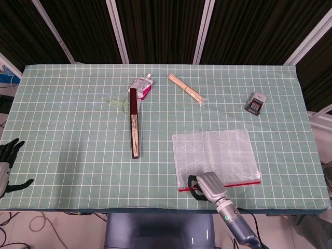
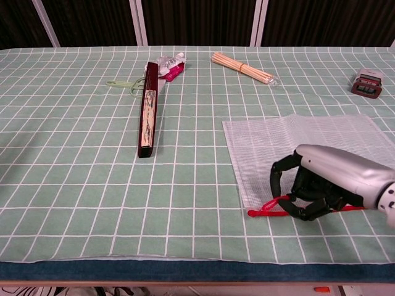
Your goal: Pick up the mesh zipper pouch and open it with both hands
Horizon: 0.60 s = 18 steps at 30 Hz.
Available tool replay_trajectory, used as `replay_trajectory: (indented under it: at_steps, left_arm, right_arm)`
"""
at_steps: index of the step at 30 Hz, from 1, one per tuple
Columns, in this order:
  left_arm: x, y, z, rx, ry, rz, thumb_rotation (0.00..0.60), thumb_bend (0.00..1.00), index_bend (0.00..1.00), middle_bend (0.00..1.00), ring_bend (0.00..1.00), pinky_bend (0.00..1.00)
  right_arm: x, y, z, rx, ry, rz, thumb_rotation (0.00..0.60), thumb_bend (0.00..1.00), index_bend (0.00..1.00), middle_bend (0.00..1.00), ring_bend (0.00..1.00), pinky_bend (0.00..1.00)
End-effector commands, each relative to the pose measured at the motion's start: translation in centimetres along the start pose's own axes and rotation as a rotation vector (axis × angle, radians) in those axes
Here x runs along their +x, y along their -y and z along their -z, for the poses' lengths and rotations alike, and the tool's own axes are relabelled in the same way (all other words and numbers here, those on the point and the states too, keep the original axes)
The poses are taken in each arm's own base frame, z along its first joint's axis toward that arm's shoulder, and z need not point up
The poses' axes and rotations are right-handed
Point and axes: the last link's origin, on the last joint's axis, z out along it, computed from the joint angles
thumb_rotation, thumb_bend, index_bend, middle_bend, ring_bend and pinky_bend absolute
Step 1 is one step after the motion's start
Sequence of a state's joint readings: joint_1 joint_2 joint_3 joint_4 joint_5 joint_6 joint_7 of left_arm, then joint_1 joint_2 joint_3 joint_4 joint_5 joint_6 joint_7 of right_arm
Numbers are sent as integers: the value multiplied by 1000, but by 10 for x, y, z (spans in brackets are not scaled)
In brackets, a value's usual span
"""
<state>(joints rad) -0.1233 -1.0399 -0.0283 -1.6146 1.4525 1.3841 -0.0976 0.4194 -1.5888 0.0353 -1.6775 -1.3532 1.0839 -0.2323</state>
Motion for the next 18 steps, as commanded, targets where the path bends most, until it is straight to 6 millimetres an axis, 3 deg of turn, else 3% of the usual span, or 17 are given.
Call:
replay_trajectory:
  at_steps: [1,9,18]
  left_arm:
    - [0,0,0,-1,-11,-5,600,96,0,0,0,0]
    - [-1,0,0,10,-15,-21,600,97,0,0,0,0]
    - [2,-3,-5,20,-22,-22,600,97,0,0,0,0]
  right_arm:
    - [13,3,-4,10,-38,1,600,571,697,1000,1000,960]
    - [52,15,-18,34,-127,-6,600,571,716,1000,1000,960]
    - [96,45,-40,97,-197,9,600,574,730,1000,1000,960]
